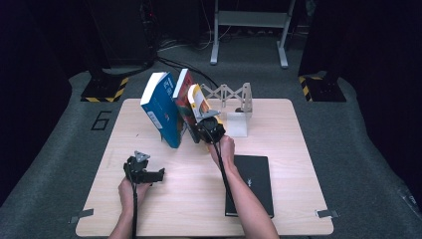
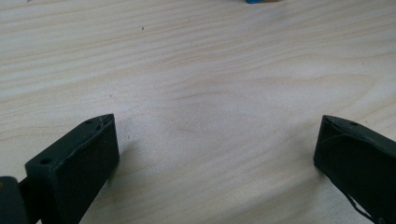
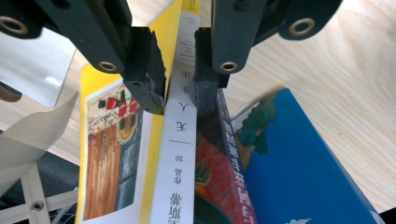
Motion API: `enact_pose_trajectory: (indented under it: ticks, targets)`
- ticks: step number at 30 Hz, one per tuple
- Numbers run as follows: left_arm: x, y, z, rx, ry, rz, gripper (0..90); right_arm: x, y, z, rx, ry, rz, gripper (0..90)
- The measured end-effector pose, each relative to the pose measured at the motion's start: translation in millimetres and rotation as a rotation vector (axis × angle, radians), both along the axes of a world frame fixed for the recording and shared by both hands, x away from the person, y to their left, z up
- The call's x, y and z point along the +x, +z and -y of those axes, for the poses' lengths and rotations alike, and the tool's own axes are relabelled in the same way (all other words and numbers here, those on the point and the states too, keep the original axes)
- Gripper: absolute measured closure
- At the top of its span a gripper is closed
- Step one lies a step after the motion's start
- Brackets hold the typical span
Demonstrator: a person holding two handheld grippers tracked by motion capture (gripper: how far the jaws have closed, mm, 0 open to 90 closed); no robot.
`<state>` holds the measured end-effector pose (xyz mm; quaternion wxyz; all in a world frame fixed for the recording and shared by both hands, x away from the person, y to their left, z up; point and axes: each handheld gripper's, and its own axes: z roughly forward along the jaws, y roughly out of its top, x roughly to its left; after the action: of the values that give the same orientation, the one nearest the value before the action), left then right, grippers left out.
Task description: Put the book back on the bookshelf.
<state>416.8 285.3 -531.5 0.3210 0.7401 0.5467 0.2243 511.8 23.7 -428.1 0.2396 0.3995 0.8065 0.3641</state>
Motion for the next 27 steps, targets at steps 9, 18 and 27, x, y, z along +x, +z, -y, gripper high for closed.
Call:
enact_pose_trajectory:
  ticks: [9, 18, 27]
  targets:
    - [-0.2, 0.7, -1.0, 0.013, -0.011, -0.007, 0.1, -2.7, 1.7, 12.8, 0.018, 0.002, -0.019, 76.2]
    - [-0.1, 0.0, 0.1, 0.001, 0.003, 0.002, 0.2, 2.8, 2.6, 7.4, 0.015, -0.019, -0.009, 74.1]
    - [-0.2, 0.0, 0.1, 0.001, 0.003, 0.002, 0.3, 5.3, 1.7, 4.3, 0.011, -0.037, 0.010, 76.9]
